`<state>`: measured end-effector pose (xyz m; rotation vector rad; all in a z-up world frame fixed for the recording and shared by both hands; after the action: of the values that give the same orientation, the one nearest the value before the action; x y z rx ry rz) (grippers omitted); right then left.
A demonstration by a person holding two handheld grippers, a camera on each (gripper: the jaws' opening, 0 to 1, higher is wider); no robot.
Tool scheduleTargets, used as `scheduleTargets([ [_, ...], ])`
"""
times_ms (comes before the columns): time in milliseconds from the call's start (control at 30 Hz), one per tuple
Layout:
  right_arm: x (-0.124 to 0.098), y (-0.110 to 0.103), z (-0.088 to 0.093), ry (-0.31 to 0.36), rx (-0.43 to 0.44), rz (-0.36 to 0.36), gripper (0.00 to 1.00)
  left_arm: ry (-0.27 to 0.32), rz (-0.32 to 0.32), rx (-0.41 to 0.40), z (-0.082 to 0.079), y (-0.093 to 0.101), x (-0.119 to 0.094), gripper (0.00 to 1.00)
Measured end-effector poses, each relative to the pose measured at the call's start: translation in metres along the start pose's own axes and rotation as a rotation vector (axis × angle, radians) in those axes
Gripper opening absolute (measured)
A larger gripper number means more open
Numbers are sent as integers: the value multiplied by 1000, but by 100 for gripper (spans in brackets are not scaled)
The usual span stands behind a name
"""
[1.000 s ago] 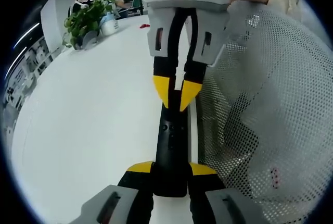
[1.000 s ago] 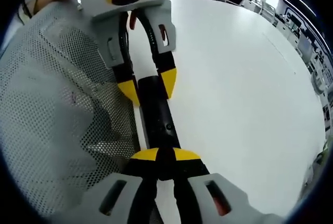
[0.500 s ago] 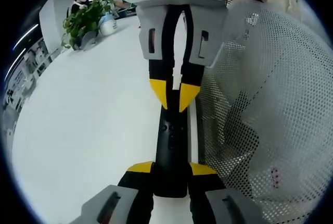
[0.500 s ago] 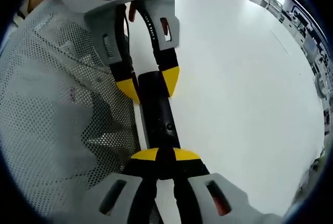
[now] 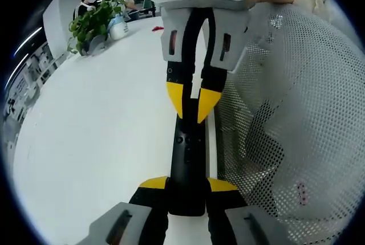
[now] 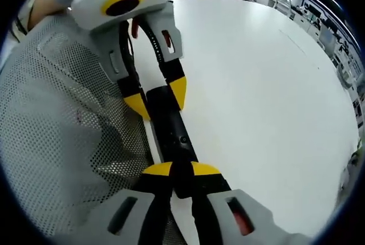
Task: Press the specified remote control buttons in sequence, fully releasing each button before pressing the next.
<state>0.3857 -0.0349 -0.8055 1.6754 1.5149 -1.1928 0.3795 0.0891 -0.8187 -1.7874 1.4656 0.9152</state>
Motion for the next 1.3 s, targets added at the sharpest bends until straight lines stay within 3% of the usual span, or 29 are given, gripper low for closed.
scheduleTargets([
  [167, 0, 2, -1, 1, -29, 16, 13, -1, -1, 3, 0, 0, 0, 24],
  [567, 3, 0, -4, -17, -96, 6, 11, -2, 1, 9, 0, 0, 0, 24],
  [1300, 3, 2, -4, 12, -83, -16, 10, -1, 0, 11, 0, 0, 0, 24],
])
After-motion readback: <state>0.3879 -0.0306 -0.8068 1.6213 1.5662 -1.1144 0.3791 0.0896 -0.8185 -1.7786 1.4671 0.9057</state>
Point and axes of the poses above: the point that each gripper's makers call its tool centre point, and the gripper's own axes: x roughly forward along the fingers, y roughly to its right, z roughly out of its underside, the point moved 7 cm from there along -x, roughly backward along the fingers, and after that the axes turned 5 degrees about -z, right-handed, at the moved point
